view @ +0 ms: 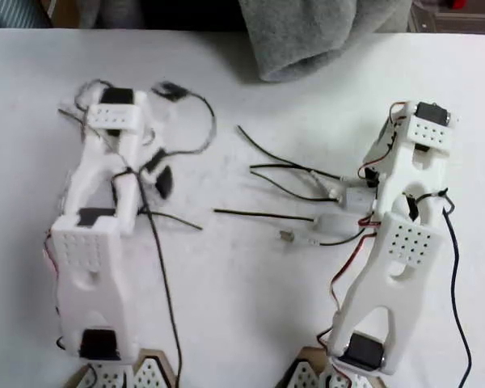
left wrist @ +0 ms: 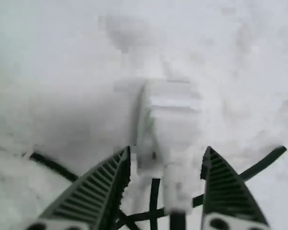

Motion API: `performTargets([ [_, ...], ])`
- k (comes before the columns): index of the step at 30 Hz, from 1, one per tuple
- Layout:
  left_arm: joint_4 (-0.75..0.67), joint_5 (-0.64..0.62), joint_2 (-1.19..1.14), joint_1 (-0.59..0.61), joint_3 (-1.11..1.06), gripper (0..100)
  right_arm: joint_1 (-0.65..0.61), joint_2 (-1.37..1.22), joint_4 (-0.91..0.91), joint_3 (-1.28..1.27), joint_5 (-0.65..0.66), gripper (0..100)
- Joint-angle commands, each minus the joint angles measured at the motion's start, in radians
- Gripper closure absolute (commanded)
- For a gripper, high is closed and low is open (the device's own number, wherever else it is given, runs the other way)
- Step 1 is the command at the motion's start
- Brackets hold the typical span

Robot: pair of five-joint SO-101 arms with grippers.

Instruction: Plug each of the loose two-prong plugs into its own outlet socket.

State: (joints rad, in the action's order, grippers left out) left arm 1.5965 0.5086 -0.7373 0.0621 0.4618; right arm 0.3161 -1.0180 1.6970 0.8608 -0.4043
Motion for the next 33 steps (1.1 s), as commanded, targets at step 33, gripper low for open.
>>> performTargets([
  [33,-0.413,0.006,-0.102,-0.099,0.493,97,0.008,-0.015,-0.007,-0.011,-0.002,63.0],
])
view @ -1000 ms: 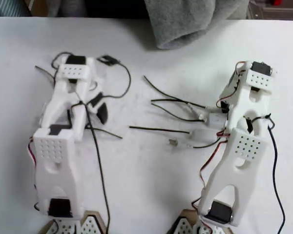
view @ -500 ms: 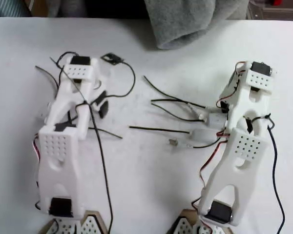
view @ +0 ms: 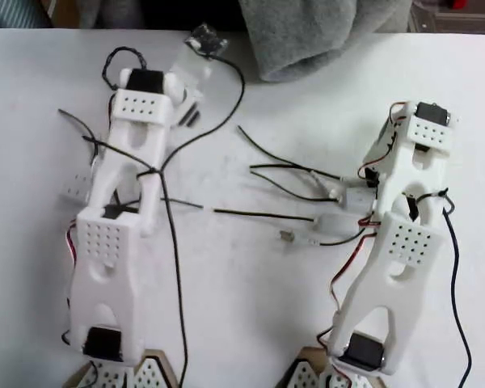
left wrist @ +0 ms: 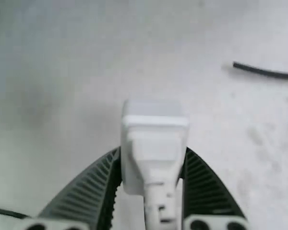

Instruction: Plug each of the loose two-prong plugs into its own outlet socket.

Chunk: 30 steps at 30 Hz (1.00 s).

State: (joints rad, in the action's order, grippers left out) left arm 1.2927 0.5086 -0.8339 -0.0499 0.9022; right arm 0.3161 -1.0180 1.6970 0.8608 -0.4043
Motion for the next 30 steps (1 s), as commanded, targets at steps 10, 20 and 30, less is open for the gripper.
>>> performTargets([
  [10,-0.324,0.002,-0.168,0.036,0.052,76,0.008,-0.015,-0.007,-0.011,0.000,63.0],
  [20,-0.026,-0.069,-0.142,0.122,0.402,65,0.008,-0.015,-0.007,-0.011,0.002,63.0],
  [30,0.385,-0.069,-0.140,0.297,0.766,65,0.008,-0.015,-0.007,-0.011,0.002,63.0],
])
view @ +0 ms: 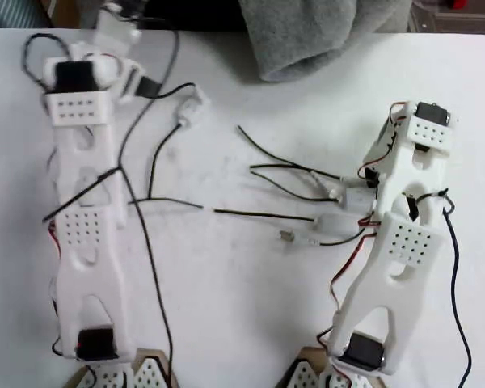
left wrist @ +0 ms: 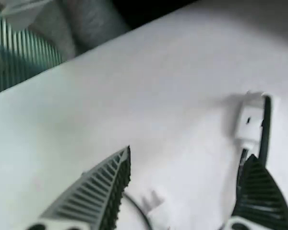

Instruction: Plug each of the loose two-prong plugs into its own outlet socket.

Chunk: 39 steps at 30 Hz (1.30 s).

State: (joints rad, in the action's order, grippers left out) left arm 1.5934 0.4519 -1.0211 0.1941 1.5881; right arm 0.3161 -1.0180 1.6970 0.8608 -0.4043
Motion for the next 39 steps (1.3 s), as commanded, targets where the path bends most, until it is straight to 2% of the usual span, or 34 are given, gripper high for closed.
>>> performTargets([
  [1,0.109,-0.012,0.048,0.071,0.081,65,0.008,-0.015,-0.007,-0.011,0.002,63.0],
  [5,0.192,-0.020,0.042,0.140,0.078,65,0.008,-0.015,-0.007,-0.011,0.002,63.0],
  [10,0.196,-0.012,0.036,0.240,0.071,65,0.008,-0.015,-0.007,-0.011,0.002,63.0],
  [16,0.198,0.083,0.090,0.298,-0.163,65,-0.001,-0.015,-0.007,-0.011,0.003,63.0],
  [26,0.161,0.149,0.259,0.318,-0.644,65,-0.001,-0.015,-0.007,-0.011,0.005,63.0],
  [32,0.028,0.153,0.213,0.367,-0.743,65,-0.001,-0.015,-0.005,-0.012,0.005,63.0],
  [36,0.023,0.155,0.160,0.380,-0.758,65,-0.001,-0.015,-0.005,-0.012,0.005,63.0],
  [39,0.029,0.207,0.116,0.361,-0.755,65,-0.001,-0.015,-0.005,-0.012,0.005,63.0],
])
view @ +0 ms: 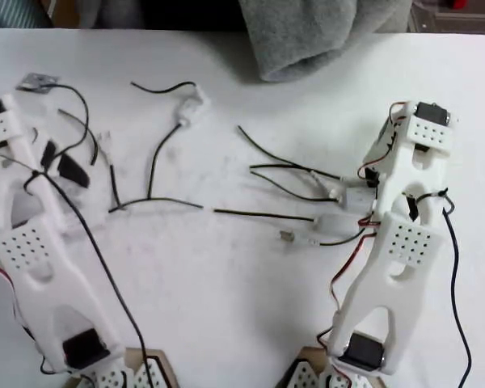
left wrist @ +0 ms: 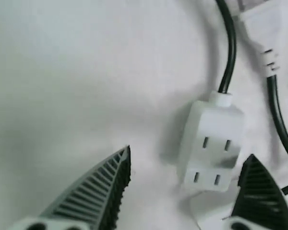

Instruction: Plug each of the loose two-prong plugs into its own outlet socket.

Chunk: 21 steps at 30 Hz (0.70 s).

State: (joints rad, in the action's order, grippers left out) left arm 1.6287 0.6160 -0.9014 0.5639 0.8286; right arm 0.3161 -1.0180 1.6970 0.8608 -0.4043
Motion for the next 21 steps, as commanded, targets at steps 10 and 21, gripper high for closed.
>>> performTargets([
  [10,-0.049,0.089,-0.051,-0.074,0.002,66,-0.001,-0.015,-0.005,-0.012,0.005,63.0],
  [21,-0.068,0.153,-0.044,-0.090,0.011,98,-0.001,-0.015,-0.007,-0.012,0.005,63.0],
])
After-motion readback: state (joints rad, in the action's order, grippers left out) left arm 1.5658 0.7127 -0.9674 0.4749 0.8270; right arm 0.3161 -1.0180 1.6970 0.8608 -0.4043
